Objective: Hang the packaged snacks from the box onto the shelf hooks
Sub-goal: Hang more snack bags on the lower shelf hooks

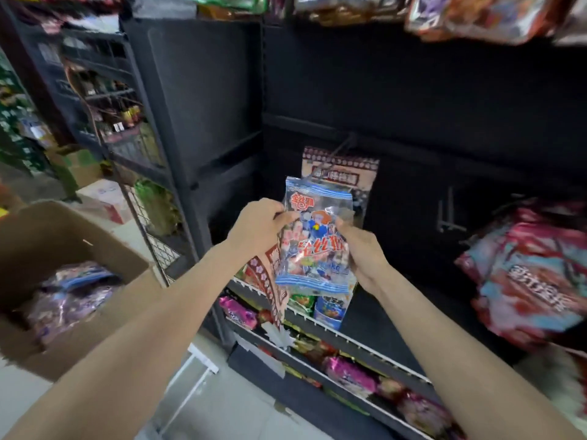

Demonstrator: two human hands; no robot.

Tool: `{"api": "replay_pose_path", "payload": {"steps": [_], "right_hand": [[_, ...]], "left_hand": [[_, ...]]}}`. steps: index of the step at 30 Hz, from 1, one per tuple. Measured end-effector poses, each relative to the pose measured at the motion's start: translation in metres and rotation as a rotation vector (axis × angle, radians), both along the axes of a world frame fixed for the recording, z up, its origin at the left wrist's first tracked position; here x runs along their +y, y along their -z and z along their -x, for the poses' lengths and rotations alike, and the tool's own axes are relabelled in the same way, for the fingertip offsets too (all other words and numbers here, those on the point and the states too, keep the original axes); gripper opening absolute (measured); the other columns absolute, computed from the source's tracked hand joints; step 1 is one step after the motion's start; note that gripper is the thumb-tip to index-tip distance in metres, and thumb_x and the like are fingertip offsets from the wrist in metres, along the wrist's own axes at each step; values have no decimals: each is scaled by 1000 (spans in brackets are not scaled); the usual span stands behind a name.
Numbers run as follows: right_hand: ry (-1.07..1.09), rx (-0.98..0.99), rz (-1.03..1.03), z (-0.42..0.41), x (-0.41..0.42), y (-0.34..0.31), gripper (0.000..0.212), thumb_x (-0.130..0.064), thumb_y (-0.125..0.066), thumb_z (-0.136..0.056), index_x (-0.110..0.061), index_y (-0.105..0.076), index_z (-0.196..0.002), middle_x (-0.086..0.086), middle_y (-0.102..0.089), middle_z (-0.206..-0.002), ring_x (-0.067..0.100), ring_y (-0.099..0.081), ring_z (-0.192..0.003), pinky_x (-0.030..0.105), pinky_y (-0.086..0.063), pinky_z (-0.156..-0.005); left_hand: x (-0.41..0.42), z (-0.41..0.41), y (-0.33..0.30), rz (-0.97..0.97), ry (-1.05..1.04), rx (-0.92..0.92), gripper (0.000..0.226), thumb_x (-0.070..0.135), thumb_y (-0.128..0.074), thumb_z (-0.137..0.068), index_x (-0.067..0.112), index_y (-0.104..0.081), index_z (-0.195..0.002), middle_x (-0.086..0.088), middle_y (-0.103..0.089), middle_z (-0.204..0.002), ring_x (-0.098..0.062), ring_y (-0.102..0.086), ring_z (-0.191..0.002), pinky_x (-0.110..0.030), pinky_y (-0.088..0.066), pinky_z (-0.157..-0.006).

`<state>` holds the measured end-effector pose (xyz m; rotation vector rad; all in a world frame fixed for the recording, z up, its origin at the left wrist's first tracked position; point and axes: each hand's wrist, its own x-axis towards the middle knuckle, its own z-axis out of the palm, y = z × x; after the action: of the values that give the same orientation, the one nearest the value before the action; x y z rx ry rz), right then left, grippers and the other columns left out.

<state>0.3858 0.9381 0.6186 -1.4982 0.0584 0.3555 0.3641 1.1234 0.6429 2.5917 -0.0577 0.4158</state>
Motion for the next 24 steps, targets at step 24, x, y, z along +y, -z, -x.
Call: {"api": "replay_pose_path", "payload": {"steps": [24], "right_hand": [[383, -403, 109, 25, -135, 2, 22, -27, -59, -92, -23, -69, -74, -3, -73, -80, 15, -70, -78, 27, -53, -62]], "left_hand": [[-143, 3, 10, 51, 238, 117, 51, 34, -64, -86, 8, -45, -47, 3, -30, -43, -9, -27, -40, -14, -31, -44]]}}
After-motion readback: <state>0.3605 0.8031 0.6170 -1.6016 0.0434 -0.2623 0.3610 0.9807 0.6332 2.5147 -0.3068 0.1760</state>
